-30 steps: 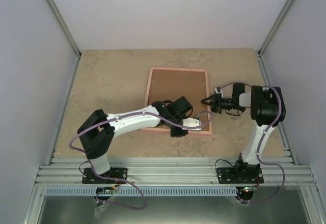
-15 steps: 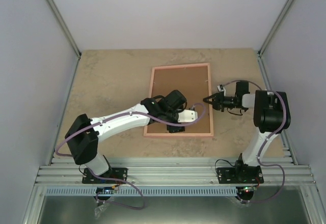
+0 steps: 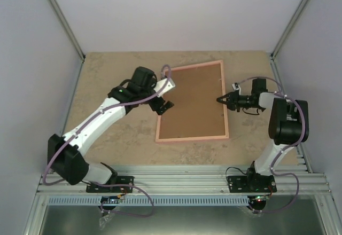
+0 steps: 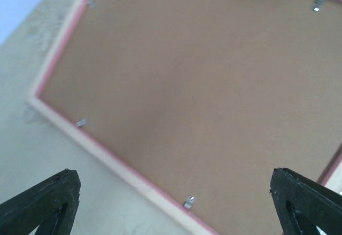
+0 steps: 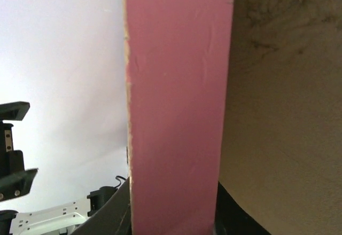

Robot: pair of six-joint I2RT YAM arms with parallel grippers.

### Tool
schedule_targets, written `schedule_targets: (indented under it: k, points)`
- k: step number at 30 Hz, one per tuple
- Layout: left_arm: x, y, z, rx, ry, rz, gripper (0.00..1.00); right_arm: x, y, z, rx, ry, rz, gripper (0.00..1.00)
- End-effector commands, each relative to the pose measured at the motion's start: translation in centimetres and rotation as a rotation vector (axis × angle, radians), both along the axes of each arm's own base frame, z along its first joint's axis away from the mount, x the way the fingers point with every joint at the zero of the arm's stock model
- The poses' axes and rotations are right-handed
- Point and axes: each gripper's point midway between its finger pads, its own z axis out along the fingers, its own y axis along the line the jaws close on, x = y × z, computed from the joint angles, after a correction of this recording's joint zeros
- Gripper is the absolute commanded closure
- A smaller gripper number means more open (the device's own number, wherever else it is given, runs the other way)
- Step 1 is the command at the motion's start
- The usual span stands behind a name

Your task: Put the photo into the frame

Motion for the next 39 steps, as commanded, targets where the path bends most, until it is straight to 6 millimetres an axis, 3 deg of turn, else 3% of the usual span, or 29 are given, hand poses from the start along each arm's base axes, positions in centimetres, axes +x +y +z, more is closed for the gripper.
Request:
schedule_targets:
  k: [1,7,17,22,29,32,37,39]
  points:
    - [1.3,2.9,2.2,-0.119,0.003,0.137,0.01,1.5,-0.3,5.5,-0.035,-0.268,0.052,1.0]
    - [4.0,8.3,3.8,-0.237,0.018,0.36,0.01,2.2,-0.6,9.3,-0.107,-0.4,0.054,0.99]
    - [5.3,14.6,5.6,-0.354,-0.021,0.592,0.01,3.0,-0.1,16.2,-0.35,-0.652,0.081,0.99]
    - [6.1,17.0,6.2,-0.402,-0.02,0.687,0.01,4.2,-0.6,20.0,-0.572,-0.841,0.087,0.99]
    - [6.8,19.7,6.7,-0.454,-0.022,0.783,0.01,5.1,1.4,26.4,-0.827,-1.11,0.111,1.0]
    - [7.2,21.9,7.0,-0.466,-0.041,0.859,0.01,5.1,2.3,28.8,-0.955,-1.222,0.112,1.0]
    - [7.6,26.3,7.2,-0.512,-0.048,1.006,0.01,4.4,4.4,31.0,-1.202,-1.403,0.121,0.99]
    - [7.7,27.8,7.0,-0.532,-0.045,1.053,0.01,3.7,5.9,30.6,-1.294,-1.478,0.156,1.0]
